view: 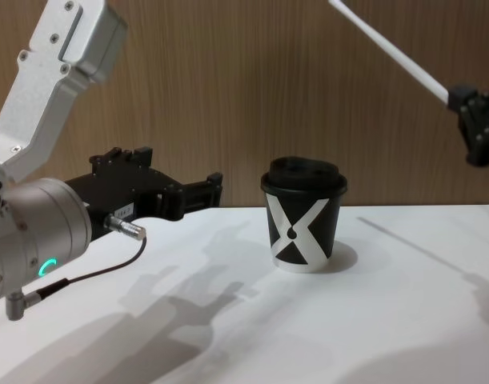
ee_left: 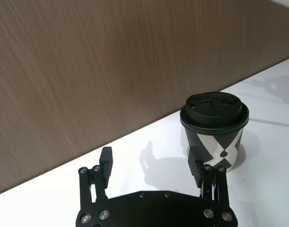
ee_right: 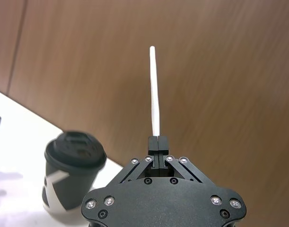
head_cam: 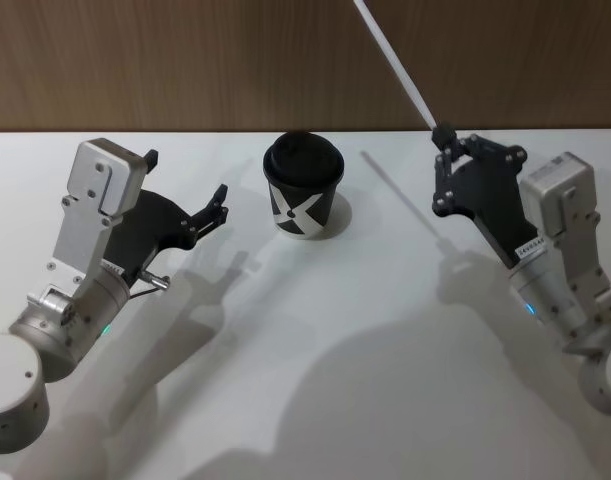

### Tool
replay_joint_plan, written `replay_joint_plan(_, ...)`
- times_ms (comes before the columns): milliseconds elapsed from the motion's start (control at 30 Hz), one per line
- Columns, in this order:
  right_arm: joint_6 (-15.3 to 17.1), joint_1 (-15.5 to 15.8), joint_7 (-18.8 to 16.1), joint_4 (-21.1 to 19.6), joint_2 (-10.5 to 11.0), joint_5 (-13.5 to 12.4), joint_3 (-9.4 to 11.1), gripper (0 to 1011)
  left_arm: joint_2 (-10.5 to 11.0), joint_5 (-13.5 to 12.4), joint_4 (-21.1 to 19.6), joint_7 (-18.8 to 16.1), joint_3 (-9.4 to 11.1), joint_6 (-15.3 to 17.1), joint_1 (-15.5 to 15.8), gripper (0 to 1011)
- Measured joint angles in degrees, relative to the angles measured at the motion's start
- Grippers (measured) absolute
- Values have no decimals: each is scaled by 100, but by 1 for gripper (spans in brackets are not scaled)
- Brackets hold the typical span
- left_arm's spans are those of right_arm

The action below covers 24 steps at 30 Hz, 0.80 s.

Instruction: Pick up the straw with one hand, pass it to the other hand, and insert it into the cup.

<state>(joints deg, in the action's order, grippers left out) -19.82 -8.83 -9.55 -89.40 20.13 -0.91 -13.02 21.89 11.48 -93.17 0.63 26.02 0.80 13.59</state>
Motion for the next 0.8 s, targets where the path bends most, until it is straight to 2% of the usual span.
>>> replay_joint_plan(167,-373,-124,-228,-5,32,-108,-49,0,0,0,0,0,0,0,0,1003)
replay_joint_plan(400,-615,-201,-454,-4,56,-233,-83,0,0,0,0,0,0,0,0,1003)
replay_joint_plan(800,-809,-245,-710,12,82,-374,-107,0,0,0,0,0,0,0,0,1003)
